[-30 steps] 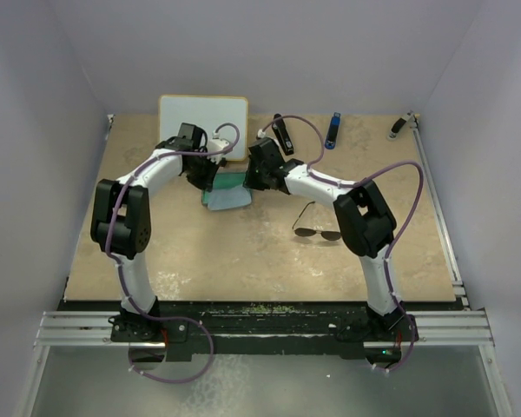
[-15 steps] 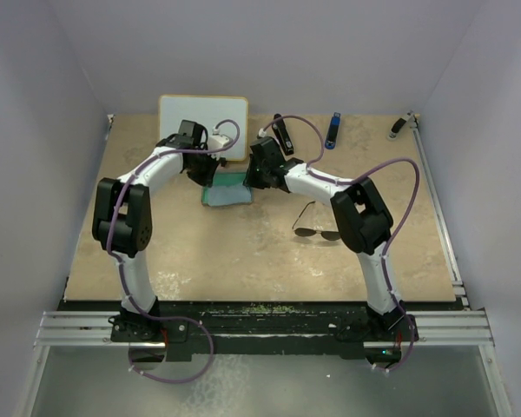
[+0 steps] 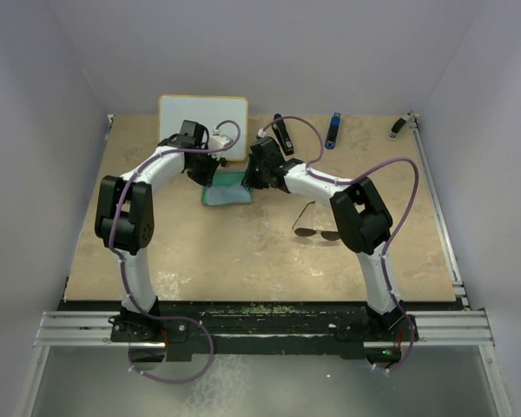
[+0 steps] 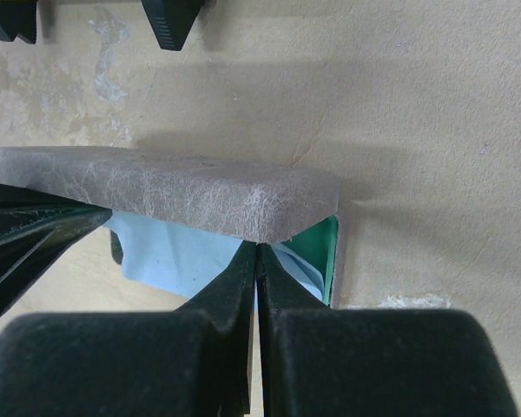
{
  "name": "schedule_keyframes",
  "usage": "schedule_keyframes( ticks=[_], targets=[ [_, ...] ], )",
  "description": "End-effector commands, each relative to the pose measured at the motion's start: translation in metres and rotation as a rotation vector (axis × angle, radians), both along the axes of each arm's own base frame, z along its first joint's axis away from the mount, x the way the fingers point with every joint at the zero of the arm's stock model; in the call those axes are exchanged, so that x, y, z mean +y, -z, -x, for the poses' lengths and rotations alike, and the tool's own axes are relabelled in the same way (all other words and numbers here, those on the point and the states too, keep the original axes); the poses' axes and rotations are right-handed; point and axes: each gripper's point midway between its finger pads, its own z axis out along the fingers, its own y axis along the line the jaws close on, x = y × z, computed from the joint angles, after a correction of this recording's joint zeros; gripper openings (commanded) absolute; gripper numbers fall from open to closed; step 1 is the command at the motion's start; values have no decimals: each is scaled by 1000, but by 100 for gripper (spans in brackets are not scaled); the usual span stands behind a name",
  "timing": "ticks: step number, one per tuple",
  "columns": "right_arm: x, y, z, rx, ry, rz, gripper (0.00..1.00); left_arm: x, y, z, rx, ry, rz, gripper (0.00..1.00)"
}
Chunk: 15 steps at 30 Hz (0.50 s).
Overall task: Organize the sunglasses
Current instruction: Place the glasses cleaning cloth in the sunglasses case.
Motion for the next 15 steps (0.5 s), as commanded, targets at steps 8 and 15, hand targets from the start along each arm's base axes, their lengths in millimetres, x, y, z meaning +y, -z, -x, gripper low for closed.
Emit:
schedule_keyframes(
  ticks=[8, 15],
  targets=[
    [5, -20, -7, -40, 8, -48, 0, -3, -16, -25, -81, -14, 14, 4],
    [3, -22, -8, -44, 16, -47, 0, -1, -12, -28, -80, -22, -2, 4]
  ],
)
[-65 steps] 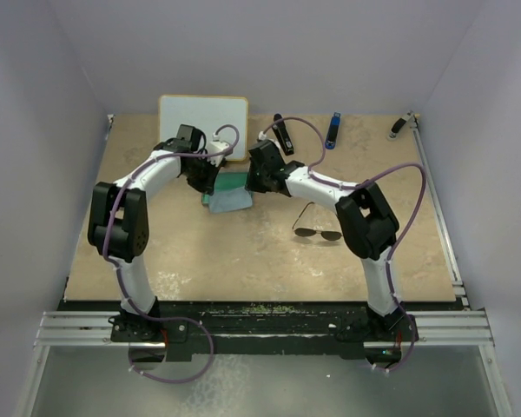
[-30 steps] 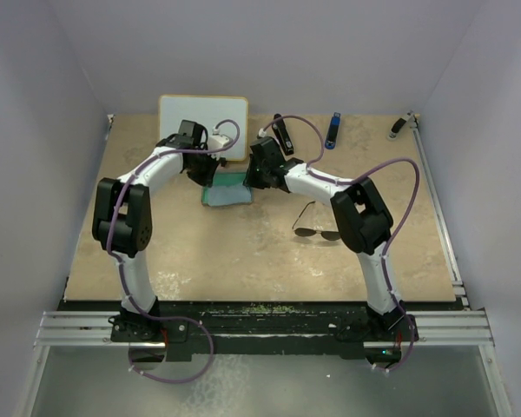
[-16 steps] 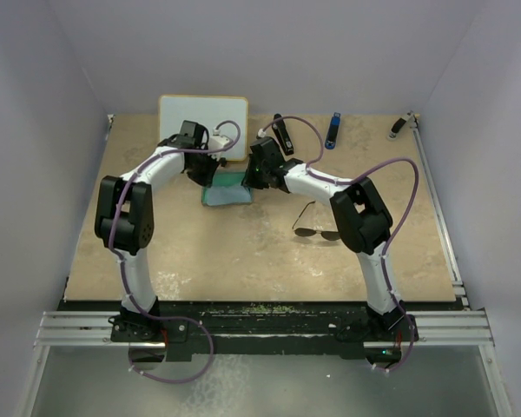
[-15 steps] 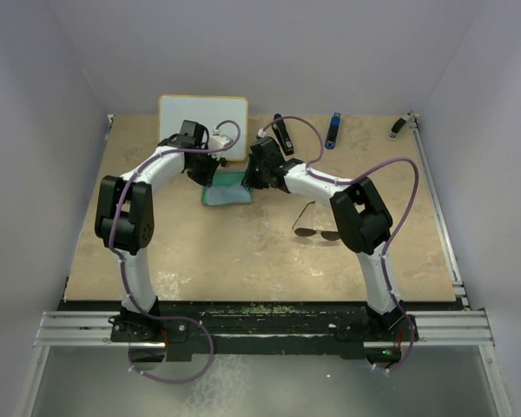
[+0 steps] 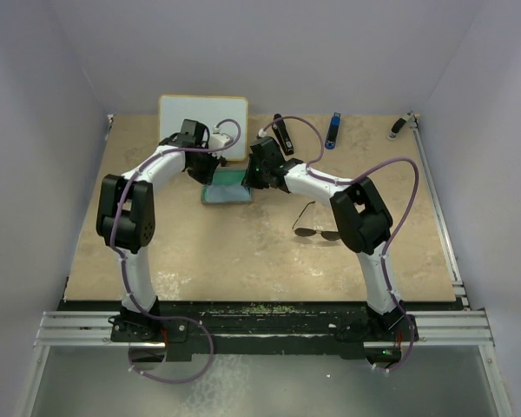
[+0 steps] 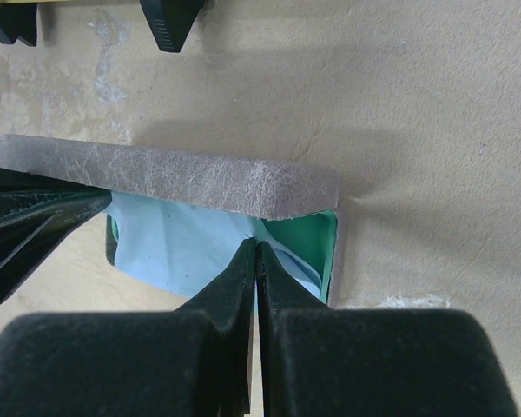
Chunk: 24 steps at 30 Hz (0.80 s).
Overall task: Organize the sunglasses
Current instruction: Place the glasses cleaning cloth in the sunglasses case.
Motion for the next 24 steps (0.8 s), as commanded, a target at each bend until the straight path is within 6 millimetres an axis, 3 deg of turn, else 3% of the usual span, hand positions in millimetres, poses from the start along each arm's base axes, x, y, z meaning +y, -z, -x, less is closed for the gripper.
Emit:
schedule_keyframes(
  ticks=[1, 10, 20, 24],
  targets=[
    [2, -22, -8, -49, 14, -42, 0, -1, -11, -18, -56, -15, 6, 4],
    [2, -19, -7, -40, 14, -44, 0, 3, -1, -11, -33, -20, -9, 4],
    [0, -23, -5, -55, 23, -58, 0, 3, -17, -3, -73, -28, 14, 4],
    [-2, -25, -3, -58, 30, -60, 13, 5, -21, -1, -102, -32, 10, 6]
  ],
)
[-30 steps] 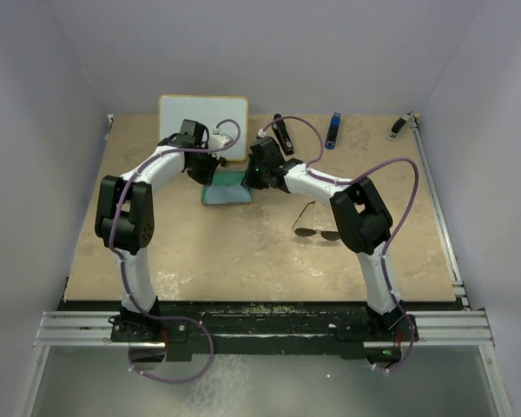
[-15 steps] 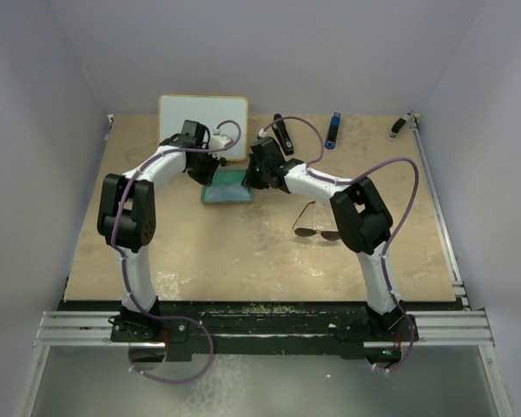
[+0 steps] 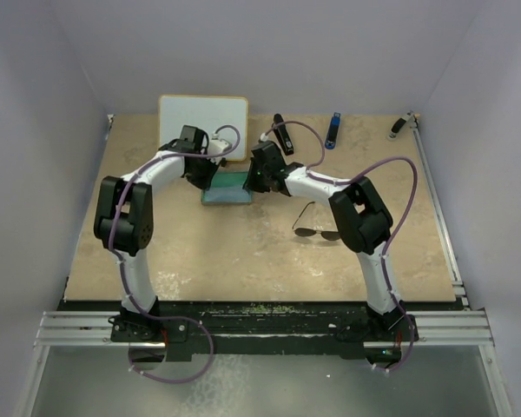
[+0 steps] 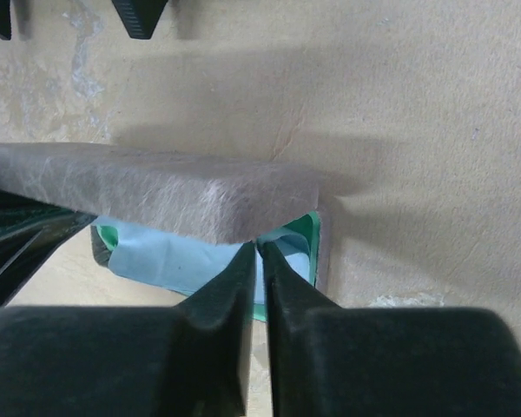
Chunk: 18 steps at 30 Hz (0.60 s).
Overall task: Organize the sunglasses
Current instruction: Place the glasses cleaning cloth in the sunglasses case.
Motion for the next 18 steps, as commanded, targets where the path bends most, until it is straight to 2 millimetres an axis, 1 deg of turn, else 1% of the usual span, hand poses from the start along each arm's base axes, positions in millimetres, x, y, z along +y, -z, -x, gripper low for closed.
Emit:
schedule_keyframes(
  ticks=[1, 2, 5, 10, 14, 18],
  targets=[
    [1, -37, -6, -71, 17, -53, 19, -1, -36, -10, -114, -18, 31, 7],
    [0, -38, -7, -73, 17, -55, 24, 0, -37, -9, -115, -17, 30, 7],
    [1, -39, -7, -75, 21, -56, 33, 0, -39, -10, -126, -20, 32, 9],
    [-3, -47, -8, -99, 39, -69, 42, -1, -41, -13, -134, -18, 35, 17],
    [-7, -56, -8, -126, 54, -68, 50, 0, -42, -10, -138, -17, 29, 18],
    [-10, -70, -10, -162, 58, -72, 57, 2, -56, -9, -174, -27, 33, 18]
  ],
)
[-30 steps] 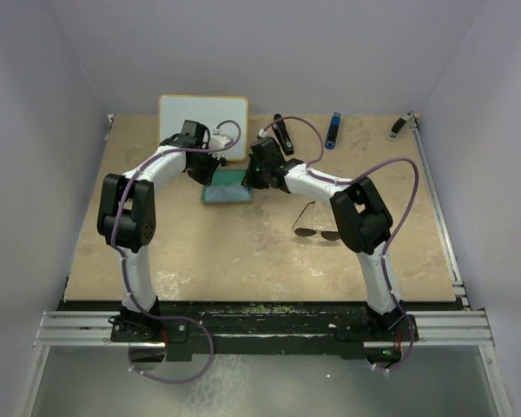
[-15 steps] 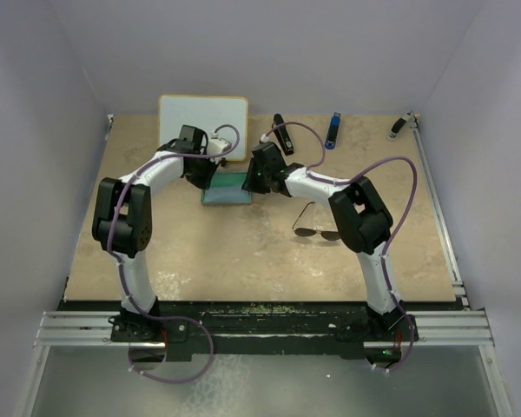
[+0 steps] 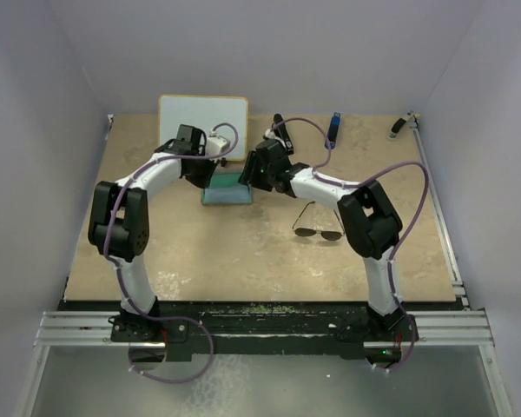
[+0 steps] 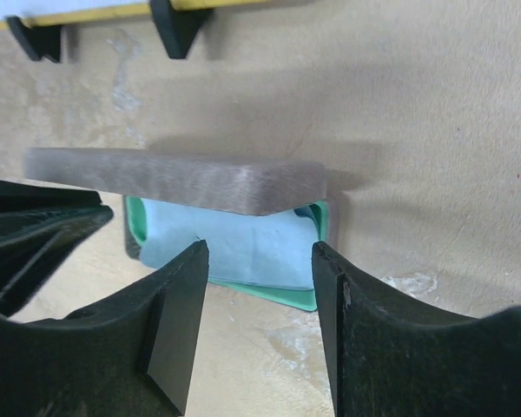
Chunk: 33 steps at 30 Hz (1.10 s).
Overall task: Organize the sunglasses
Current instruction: Place the glasses cleaning cloth in the sunglasses case, then pick up the sunglasses from the center of the board.
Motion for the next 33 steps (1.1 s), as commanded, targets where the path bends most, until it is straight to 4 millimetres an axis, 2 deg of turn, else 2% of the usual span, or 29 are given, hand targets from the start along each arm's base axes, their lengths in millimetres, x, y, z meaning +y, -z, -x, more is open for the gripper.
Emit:
schedule_keyframes(
  ticks=[1, 5, 8, 11, 13, 15, 17, 19, 23, 28, 33],
  targets=[
    [-3, -57, -14, -131, 31, -47, 57, 2, -45, -8, -128, -20, 26, 18],
    [-13, -73, -7, -132, 50, -33, 58, 6, -76, 1, -183, -27, 30, 18],
    [-38, -85, 13, -73, 95, 24, 52, 13, -95, 14, -216, -24, 12, 23],
    [-81, -82, 55, -9, 181, 75, 49, 22, -103, 30, -231, -27, -18, 31],
    [-111, -80, 86, 14, 268, 66, 51, 26, -106, 41, -242, -29, -24, 37],
    [-139, -81, 112, 21, 351, 38, 60, 29, -104, 51, -244, -32, -21, 45],
    [-167, -67, 139, 46, 415, 57, 72, 31, -99, 61, -231, -39, -19, 54],
    [-184, -65, 156, 67, 471, 55, 74, 33, -93, 69, -205, -43, -26, 57],
    [-194, -55, 173, 115, 529, 18, 70, 37, -89, 78, -173, -61, -37, 57],
    [-207, -38, 182, 171, 636, 37, 69, 45, -87, 86, -171, -83, -67, 57],
    [-212, -25, 186, 195, 701, 14, 61, 49, -85, 89, -157, -85, -85, 57]
  ],
)
